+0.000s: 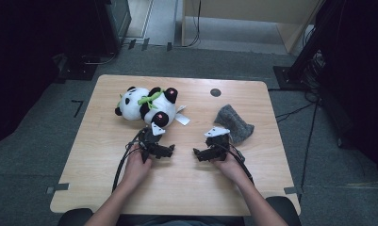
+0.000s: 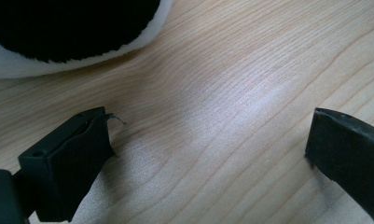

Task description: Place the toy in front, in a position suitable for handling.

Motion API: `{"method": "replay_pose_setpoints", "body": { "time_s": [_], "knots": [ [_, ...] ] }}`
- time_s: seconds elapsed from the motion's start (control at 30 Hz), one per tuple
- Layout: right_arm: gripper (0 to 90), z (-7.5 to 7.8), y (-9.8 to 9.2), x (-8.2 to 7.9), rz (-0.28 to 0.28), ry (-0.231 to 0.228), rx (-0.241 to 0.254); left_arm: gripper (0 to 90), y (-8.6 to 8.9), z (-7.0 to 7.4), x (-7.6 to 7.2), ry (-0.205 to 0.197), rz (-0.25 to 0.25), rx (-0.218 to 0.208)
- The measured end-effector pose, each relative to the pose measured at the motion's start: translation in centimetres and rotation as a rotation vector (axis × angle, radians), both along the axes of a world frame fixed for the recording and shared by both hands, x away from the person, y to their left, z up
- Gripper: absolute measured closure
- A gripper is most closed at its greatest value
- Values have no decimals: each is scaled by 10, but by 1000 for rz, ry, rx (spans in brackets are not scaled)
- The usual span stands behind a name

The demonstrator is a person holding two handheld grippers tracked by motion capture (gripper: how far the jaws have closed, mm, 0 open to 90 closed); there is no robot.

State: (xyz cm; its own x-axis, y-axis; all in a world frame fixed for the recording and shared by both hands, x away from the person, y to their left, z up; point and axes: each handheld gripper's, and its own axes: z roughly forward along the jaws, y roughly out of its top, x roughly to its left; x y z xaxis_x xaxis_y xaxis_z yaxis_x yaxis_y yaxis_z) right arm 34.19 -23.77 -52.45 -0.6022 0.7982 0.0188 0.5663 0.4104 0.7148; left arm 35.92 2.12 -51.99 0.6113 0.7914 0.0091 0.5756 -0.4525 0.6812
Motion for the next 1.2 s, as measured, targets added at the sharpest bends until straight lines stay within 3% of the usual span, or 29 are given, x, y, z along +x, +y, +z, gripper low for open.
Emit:
{"method": "replay_pose_setpoints", "body": {
  "time_s": [1.1,1.17,1.2],
  "knots": [
    [2,0,0,0,-4,0,0,0,4,0,-3,-1,1,-3],
    [2,0,0,0,-6,0,0,56,7,1,-5,-20,-19,-19],
    [2,0,0,0,-6,0,0,141,9,2,-7,-36,-33,-36]
  ]
}}
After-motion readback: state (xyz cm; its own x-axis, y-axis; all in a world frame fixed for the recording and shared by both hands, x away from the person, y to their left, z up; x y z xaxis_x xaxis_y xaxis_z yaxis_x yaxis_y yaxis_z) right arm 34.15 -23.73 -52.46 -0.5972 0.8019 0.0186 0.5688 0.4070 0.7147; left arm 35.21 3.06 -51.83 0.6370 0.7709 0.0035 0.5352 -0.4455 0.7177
